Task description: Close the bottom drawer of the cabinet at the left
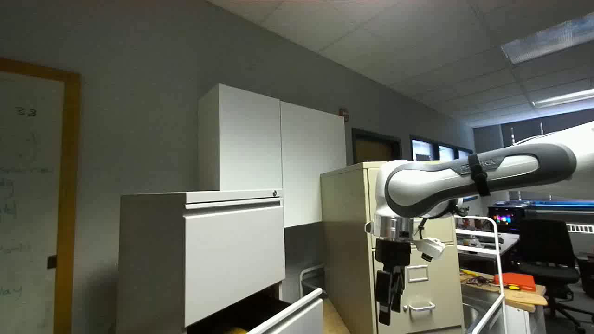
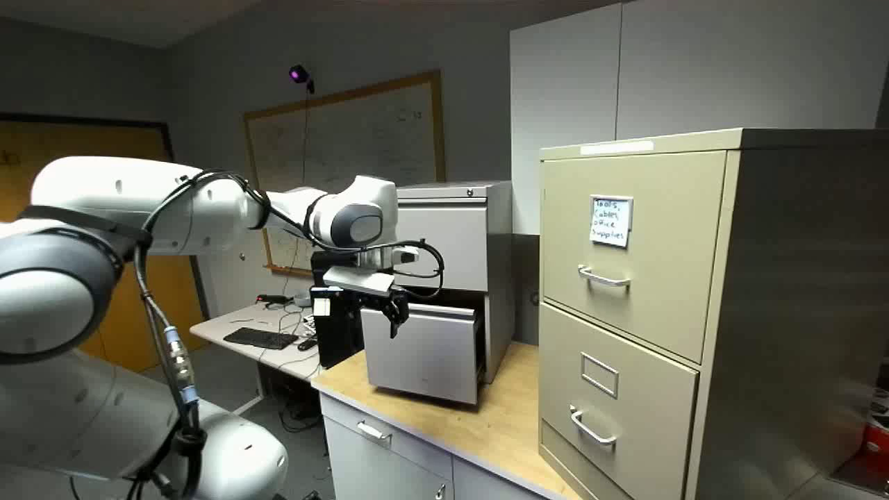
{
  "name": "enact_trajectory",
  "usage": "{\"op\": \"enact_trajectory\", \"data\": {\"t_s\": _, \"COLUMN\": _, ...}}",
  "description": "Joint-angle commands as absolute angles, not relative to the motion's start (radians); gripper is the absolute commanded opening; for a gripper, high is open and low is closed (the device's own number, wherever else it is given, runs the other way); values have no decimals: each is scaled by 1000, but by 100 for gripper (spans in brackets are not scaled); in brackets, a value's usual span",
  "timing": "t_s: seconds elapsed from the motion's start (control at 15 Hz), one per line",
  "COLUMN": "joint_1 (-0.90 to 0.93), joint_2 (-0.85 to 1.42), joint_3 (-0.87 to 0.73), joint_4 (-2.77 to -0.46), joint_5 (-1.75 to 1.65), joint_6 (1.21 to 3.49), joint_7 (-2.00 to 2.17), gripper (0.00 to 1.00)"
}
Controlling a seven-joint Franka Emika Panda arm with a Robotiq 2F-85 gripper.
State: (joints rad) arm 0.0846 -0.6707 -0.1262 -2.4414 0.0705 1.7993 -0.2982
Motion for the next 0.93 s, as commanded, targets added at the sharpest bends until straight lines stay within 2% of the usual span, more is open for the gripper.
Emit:
{"op": "enact_trajectory", "data": {"t_s": 0.0, "joint_1": 73, "joint_2": -670, "joint_3": -117, "joint_4": -2439, "joint_5": 77, "joint_6": 1797, "joint_7": -304, "gripper": 100}}
{"op": "enact_trajectory", "data": {"t_s": 0.87, "joint_1": 70, "joint_2": -654, "joint_3": -112, "joint_4": -2439, "joint_5": 87, "joint_6": 1839, "joint_7": -285, "gripper": 100}}
